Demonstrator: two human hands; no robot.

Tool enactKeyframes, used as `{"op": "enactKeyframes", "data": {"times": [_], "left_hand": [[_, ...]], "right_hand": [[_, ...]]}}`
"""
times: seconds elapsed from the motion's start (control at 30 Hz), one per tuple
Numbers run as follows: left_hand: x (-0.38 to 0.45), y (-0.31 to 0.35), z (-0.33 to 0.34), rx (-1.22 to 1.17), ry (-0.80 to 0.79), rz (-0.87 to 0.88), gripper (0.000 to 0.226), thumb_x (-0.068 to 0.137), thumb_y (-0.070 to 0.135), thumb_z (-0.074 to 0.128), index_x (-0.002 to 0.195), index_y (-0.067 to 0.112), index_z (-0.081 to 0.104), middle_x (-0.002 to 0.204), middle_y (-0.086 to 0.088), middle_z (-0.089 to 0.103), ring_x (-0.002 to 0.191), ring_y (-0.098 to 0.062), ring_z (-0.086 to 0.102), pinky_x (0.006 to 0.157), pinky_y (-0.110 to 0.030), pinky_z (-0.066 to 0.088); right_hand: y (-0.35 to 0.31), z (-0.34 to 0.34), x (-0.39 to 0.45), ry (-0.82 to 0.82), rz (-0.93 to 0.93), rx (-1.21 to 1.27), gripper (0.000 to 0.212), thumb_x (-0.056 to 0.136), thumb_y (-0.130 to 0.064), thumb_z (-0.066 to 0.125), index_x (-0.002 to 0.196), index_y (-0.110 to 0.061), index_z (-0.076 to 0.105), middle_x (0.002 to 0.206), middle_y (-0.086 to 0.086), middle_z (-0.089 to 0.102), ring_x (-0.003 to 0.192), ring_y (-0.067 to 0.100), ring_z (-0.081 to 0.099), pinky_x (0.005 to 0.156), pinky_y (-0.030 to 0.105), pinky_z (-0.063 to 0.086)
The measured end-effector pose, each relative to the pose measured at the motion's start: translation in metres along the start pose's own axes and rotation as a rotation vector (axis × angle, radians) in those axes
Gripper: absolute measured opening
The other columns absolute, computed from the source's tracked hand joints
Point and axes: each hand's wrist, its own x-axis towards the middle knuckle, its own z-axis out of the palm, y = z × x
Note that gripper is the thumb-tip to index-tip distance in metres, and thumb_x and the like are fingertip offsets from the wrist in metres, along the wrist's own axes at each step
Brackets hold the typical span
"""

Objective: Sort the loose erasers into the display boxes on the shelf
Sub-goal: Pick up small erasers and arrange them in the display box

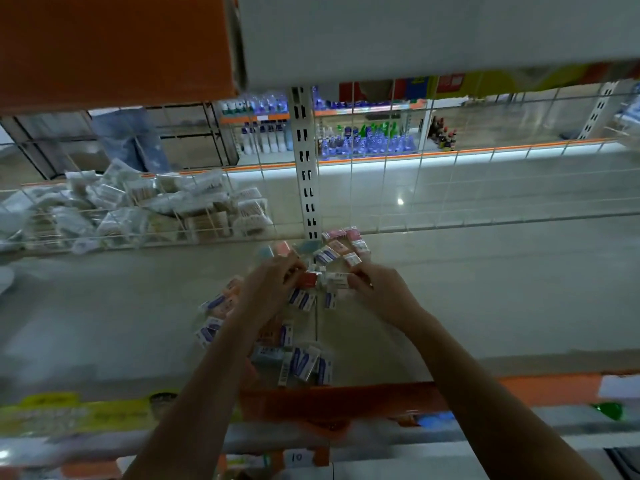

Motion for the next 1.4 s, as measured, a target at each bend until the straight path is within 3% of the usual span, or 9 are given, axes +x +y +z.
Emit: {"op": "enactKeyframes", "data": {"times": [0.1, 0.23, 0.4, 0.53, 0.67, 0.83, 1.0, 1.13, 1.4], "left_hand": [[-0.005, -0.001, 0.001, 0.095, -0.055, 0.000, 0.038, 0.086, 0.034, 0.064, 0.121, 0.020, 0.057, 0.121, -0.003, 0.059, 0.110, -0.017, 0.052, 0.094, -0.035, 0.044], [-0.003, 0.001, -0.002, 0.131, -0.057, 0.023, 0.039, 0.086, 0.031, 0.064, 0.123, 0.021, 0.056, 0.125, -0.002, 0.057, 0.116, -0.018, 0.049, 0.098, -0.036, 0.041], [-0.004, 0.008, -0.011, 0.093, -0.031, 0.045, 0.042, 0.085, 0.034, 0.066, 0.121, 0.015, 0.058, 0.117, -0.006, 0.059, 0.107, -0.019, 0.052, 0.089, -0.027, 0.039], [-0.020, 0.021, -0.024, -0.165, 0.032, -0.091, 0.022, 0.092, 0.029, 0.057, 0.108, 0.015, 0.064, 0.093, 0.003, 0.063, 0.077, -0.009, 0.057, 0.065, -0.013, 0.040], [-0.040, 0.022, -0.029, -0.597, 0.008, -0.319, 0.025, 0.096, 0.032, 0.048, 0.088, 0.018, 0.067, 0.069, 0.000, 0.063, 0.058, -0.013, 0.055, 0.057, -0.028, 0.045], [-0.062, 0.021, -0.044, -0.835, 0.121, -0.466, 0.028, 0.095, 0.030, 0.048, 0.078, 0.014, 0.063, 0.056, 0.001, 0.063, 0.045, -0.006, 0.053, 0.043, -0.017, 0.041], [-0.091, 0.004, -0.070, -0.850, 0.231, -0.520, 0.020, 0.096, 0.027, 0.049, 0.085, 0.019, 0.063, 0.056, 0.000, 0.063, 0.045, -0.010, 0.050, 0.039, -0.018, 0.035], [-0.125, -0.016, -0.098, -0.919, 0.283, -0.556, 0.021, 0.097, 0.024, 0.046, 0.086, 0.017, 0.063, 0.052, 0.001, 0.061, 0.040, -0.008, 0.046, 0.037, -0.017, 0.031], [-0.221, -0.086, -0.172, -0.940, 0.308, -0.651, 0.007, 0.090, 0.016, 0.060, 0.096, 0.013, 0.061, 0.068, 0.001, 0.061, 0.053, -0.007, 0.052, 0.041, -0.017, 0.036]], "right_hand": [[-0.001, 0.002, 0.000, -0.013, 0.034, 0.046, 0.020, 0.095, -0.021, 0.050, 0.099, -0.008, 0.064, 0.085, 0.000, 0.059, 0.068, 0.009, 0.053, 0.056, 0.010, 0.035], [-0.002, -0.002, 0.001, -0.027, 0.068, 0.090, 0.018, 0.096, -0.021, 0.049, 0.096, -0.010, 0.063, 0.083, -0.001, 0.061, 0.068, 0.007, 0.055, 0.058, 0.013, 0.041], [-0.008, -0.008, -0.003, -0.004, 0.119, 0.335, 0.016, 0.096, -0.018, 0.047, 0.094, -0.009, 0.060, 0.080, 0.003, 0.064, 0.074, 0.016, 0.064, 0.072, 0.026, 0.055], [-0.023, -0.014, -0.007, 0.003, 0.171, 0.558, 0.013, 0.095, -0.014, 0.049, 0.095, -0.009, 0.061, 0.087, 0.011, 0.066, 0.074, 0.017, 0.068, 0.073, 0.028, 0.058], [-0.041, -0.019, -0.014, -0.043, 0.198, 0.814, 0.014, 0.095, -0.013, 0.051, 0.100, -0.008, 0.062, 0.090, 0.013, 0.067, 0.072, 0.014, 0.069, 0.065, 0.021, 0.057], [-0.065, -0.010, -0.018, -0.137, 0.209, 0.939, 0.018, 0.094, -0.011, 0.051, 0.104, 0.000, 0.062, 0.091, 0.014, 0.069, 0.073, 0.016, 0.070, 0.066, 0.022, 0.058], [-0.099, 0.013, -0.022, -0.237, 0.179, 1.020, 0.016, 0.093, -0.012, 0.050, 0.100, -0.008, 0.064, 0.093, 0.012, 0.068, 0.082, 0.022, 0.070, 0.071, 0.027, 0.058], [-0.139, 0.039, -0.027, -0.293, 0.156, 1.020, 0.017, 0.094, -0.007, 0.048, 0.095, -0.012, 0.065, 0.083, 0.006, 0.066, 0.072, 0.015, 0.069, 0.068, 0.026, 0.058], [-0.244, 0.113, -0.042, -0.455, 0.169, 1.121, 0.017, 0.093, -0.005, 0.049, 0.099, 0.002, 0.064, 0.082, 0.013, 0.065, 0.065, 0.019, 0.067, 0.064, 0.022, 0.058]]}}
